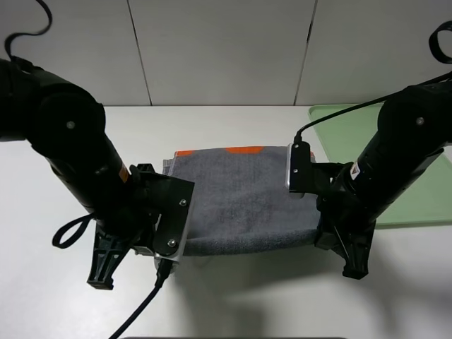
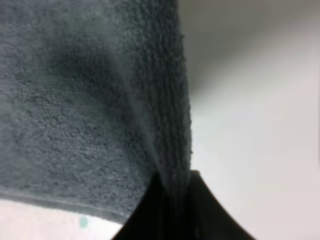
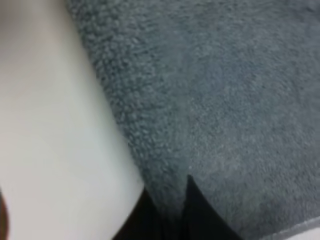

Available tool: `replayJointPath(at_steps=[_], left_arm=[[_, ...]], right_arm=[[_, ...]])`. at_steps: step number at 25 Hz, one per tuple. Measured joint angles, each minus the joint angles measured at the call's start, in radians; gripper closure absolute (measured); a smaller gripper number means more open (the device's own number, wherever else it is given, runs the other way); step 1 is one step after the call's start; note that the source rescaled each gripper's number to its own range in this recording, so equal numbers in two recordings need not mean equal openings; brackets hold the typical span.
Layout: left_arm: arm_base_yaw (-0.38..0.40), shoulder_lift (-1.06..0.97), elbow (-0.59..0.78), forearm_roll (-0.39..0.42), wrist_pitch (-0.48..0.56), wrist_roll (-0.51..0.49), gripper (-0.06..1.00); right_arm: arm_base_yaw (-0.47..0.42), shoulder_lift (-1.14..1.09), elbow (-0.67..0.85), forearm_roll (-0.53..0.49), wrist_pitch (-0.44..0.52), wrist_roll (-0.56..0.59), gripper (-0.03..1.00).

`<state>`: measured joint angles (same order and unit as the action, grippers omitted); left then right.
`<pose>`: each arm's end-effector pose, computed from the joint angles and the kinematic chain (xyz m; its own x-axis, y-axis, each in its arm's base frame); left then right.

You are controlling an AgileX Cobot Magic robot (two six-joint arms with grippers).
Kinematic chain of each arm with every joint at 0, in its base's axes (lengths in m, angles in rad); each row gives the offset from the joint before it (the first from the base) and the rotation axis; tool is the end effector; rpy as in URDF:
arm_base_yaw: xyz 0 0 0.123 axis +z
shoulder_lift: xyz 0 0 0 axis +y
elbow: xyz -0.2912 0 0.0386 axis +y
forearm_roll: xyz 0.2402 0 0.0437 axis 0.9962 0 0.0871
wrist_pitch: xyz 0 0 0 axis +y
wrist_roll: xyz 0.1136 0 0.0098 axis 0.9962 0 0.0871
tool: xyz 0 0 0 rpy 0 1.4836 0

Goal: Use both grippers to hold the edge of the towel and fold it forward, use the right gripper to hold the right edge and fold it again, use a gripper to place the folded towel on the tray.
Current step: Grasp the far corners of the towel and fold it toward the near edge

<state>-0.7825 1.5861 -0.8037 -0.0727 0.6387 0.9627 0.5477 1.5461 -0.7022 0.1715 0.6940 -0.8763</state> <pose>0.1887 -0.1946 0.1645 0.1333 0.9748 -0.1789 0.9816 -0.1050 0.1594 0.1966 0.1345 0.1522 -0.2645 -0.9498 -0.1668 -0.9630 0.2693 -0.0063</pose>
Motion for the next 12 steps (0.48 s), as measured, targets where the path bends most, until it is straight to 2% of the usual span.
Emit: replayJointPath(at_steps=[12], left_arm=[[-0.002,-0.144,0.000,-0.019,0.111,-0.053,0.94]], right_arm=[[0.000,-0.120,-0.001,0.041,0.139,0.059,0.97]])
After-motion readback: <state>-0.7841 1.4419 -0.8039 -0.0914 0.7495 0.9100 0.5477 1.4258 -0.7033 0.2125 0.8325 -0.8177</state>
